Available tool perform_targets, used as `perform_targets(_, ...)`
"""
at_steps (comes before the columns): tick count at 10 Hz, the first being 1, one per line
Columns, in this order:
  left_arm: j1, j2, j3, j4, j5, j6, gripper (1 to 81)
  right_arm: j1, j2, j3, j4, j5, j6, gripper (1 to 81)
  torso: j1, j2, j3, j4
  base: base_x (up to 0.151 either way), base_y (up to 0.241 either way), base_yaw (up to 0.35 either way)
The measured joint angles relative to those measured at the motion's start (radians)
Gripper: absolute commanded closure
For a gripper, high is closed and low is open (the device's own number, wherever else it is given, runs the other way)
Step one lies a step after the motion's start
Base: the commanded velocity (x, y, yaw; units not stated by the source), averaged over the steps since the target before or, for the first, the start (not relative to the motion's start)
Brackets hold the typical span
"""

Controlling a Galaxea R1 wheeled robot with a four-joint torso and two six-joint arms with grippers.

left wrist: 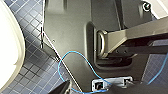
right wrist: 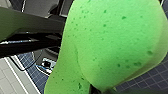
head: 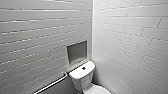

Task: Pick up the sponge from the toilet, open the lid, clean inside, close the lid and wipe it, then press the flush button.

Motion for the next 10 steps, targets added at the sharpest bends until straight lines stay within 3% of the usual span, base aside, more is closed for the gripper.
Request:
perform_targets(8,0.000,-0.003,0.000,-0.002,-0.006,0.000,1.0,0.000,0.000,-0.002,0.003,0.003,0.001,81.1,0.000,0.000,0.000,0.000,0.000,0.000,0.000)
perform_targets(10,0.006,-0.006,0.000,-0.002,-0.007,0.000,1.0,-0.009,0.002,-0.002,0.003,0.003,0.001,81.1,-0.002,-0.001,0.000,0.000,0.074,0.000,0.000)
